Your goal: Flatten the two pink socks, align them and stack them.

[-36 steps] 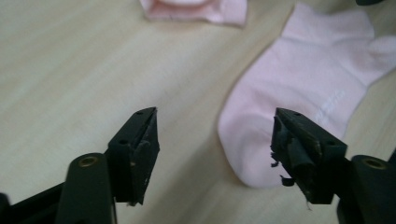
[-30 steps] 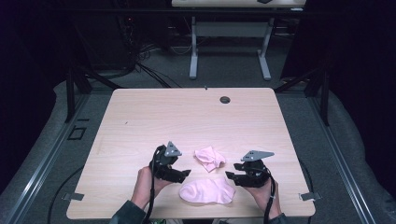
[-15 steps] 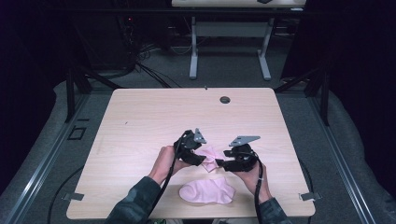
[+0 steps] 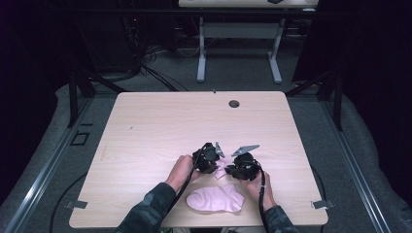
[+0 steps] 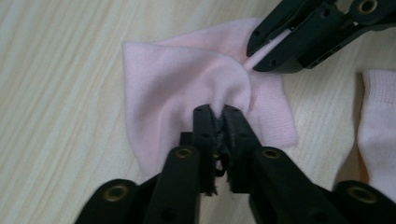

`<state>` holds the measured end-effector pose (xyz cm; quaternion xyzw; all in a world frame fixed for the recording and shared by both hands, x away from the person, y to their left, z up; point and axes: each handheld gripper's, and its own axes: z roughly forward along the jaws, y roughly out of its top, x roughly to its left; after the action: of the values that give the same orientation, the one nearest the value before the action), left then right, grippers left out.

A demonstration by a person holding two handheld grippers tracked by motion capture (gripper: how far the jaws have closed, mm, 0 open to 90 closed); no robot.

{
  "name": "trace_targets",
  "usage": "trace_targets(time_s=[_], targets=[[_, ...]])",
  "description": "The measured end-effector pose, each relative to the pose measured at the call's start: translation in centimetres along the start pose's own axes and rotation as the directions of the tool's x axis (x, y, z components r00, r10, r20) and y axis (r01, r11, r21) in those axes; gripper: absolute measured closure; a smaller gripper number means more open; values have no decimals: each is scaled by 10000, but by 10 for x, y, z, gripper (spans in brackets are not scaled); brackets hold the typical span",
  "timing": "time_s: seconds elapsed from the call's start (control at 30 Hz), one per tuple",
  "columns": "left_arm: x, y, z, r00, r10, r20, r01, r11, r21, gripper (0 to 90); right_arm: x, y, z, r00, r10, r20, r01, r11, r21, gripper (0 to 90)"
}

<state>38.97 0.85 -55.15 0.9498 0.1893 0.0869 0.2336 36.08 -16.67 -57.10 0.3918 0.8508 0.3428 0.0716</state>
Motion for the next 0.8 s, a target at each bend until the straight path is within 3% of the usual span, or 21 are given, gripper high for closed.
trace_targets(time_s=[0.07, 0.17, 0.2, 0.23, 0.27, 0.3, 0.37, 0.4, 0.47, 0.5, 0.53, 0.57, 0.6, 0.63, 0.67, 0.73, 0.8], targets=[[1, -2, -1, 9998, -148, 127, 150, 9998, -117, 866, 0, -1, 0, 10000, 51, -71, -52, 9999, -86, 844], [8, -9, -9, 9941, -940, 536, 980, 9921, -787, 868, 0, -1, -4, 10000, -10, -10, 9, 10000, -34, 846], [12, -12, -15, 9888, -1358, 613, 1420, 9836, -1114, 868, -1, -1, -5, 10000, -58, 36, 58, 10000, -51, 846], [16, -18, -25, 9775, -1939, 829, 2051, 9655, -1603, 867, -1, -2, -10, 10000, 72, -47, -73, 9999, -124, 845], [18, -22, -30, 9697, -2271, 898, 2401, 9537, -1811, 867, -2, -2, -12, 10000, 15, 21, -15, 9999, -101, 845], [18, -22, -30, 9697, -2271, 898, 2401, 9537, -1811, 865, -2, -2, -12, 10000, 15, 21, -15, 9999, -101, 845], [22, -30, -39, 9562, -2755, 993, 2906, 9344, -2059, 863, -5, -2, -19, 10000, -15, 22, 15, 10000, -83, 842], [26, -36, -43, 9434, -3122, 1122, 3300, 9178, -2209, 862, -6, -2, -21, 10000, -41, 66, 42, 9999, -99, 841], [32, -46, -46, 9205, -3704, 1244, 3899, 8916, -2305, 852, -13, -4, -24, 9998, 141, 131, -141, 9999, -28, 833], [34, -50, -46, 9135, -3893, 1181, 4065, 8848, -2280, 852, -13, -4, -24, 9998, 141, 131, -141, 9999, -28, 833], [39, -60, -43, 8956, -4294, 1162, 4446, 8721, -2043, 817, -15, -5, -22, 9998, 59, 165, -62, 9998, 183, 817], [39, -60, -43, 8956, -4294, 1162, 4446, 8721, -2043, 805, -15, -5, -22, 9998, 59, 165, -62, 9998, 183, 817], [40, -69, -38, 8846, -4546, 1040, 4663, 8656, -1825, 772, -15, -7, -17, 9991, -65, 407, 52, 9994, 329, 770], [40, -69, -38, 8846, -4546, 1040, 4663, 8656, -1825, 710, -15, -8, -15, 9989, -120, 463, 106, 9995, 298, 730], [41, -75, -37, 8780, -4693, 944, 4787, 8603, -1754, 681, -15, -8, -15, 9988, -155, 460, 141, 9994, 313, 700], [41, -78, -38, 8755, -4772, 763, 4827, 8560, -1852, 632, -15, -8, -16, 9986, -196, 500, 180, 9993, 327, 668], [40, -83, -46, 8755, -4813, 433, 4785, 8509, -2170, 503, -10, -6, -26, 9956, -615, 711, 614, 9981, 33, 603]])
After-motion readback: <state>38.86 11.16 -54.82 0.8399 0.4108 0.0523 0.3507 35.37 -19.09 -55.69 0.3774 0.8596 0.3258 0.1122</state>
